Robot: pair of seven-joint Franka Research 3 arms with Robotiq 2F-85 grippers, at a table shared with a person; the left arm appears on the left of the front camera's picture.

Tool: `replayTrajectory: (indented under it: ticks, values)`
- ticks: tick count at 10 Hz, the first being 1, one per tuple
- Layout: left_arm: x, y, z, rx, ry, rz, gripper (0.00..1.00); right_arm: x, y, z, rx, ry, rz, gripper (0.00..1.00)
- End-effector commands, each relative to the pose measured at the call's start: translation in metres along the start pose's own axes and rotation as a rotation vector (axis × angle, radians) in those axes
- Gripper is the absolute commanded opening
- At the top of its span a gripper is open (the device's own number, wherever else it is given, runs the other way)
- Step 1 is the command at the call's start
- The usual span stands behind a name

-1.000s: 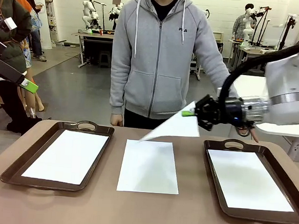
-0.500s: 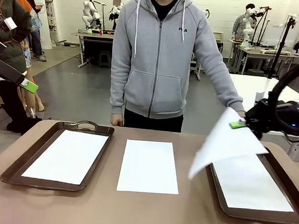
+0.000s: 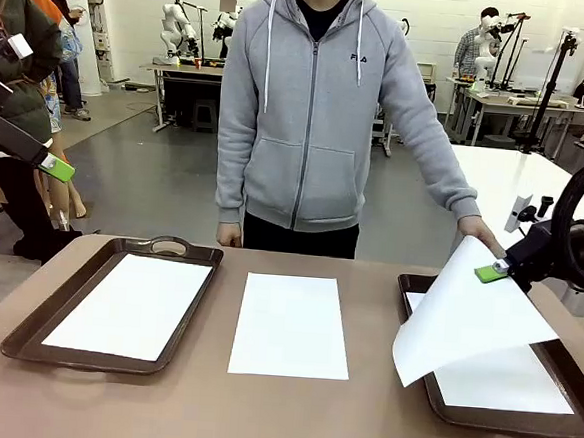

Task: Sort the A4 documents.
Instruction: Place the A4 Paper in the designated Handle tray.

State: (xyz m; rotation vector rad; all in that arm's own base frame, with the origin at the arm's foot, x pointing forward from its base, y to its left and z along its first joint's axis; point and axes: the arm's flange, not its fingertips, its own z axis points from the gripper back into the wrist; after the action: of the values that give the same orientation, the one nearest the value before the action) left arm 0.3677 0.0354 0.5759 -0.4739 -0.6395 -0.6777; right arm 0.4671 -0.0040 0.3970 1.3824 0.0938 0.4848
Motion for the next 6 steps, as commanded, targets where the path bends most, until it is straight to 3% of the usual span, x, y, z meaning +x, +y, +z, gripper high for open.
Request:
replayTrajectory:
  ticks: [1,3,6]
  values:
    - [0.000,-0.001,0.000,0.005,0.003,0.000,1.00,0.015,-0.007,0.005,-0.016,0.010,0.095,0.01]
    - [0.000,-0.001,0.000,0.005,0.003,0.000,1.00,0.024,-0.016,0.008,-0.041,0.021,0.139,0.01]
    - [0.000,-0.001,0.000,0.005,0.003,0.000,1.00,0.022,-0.062,0.022,-0.194,-0.009,-0.068,0.01]
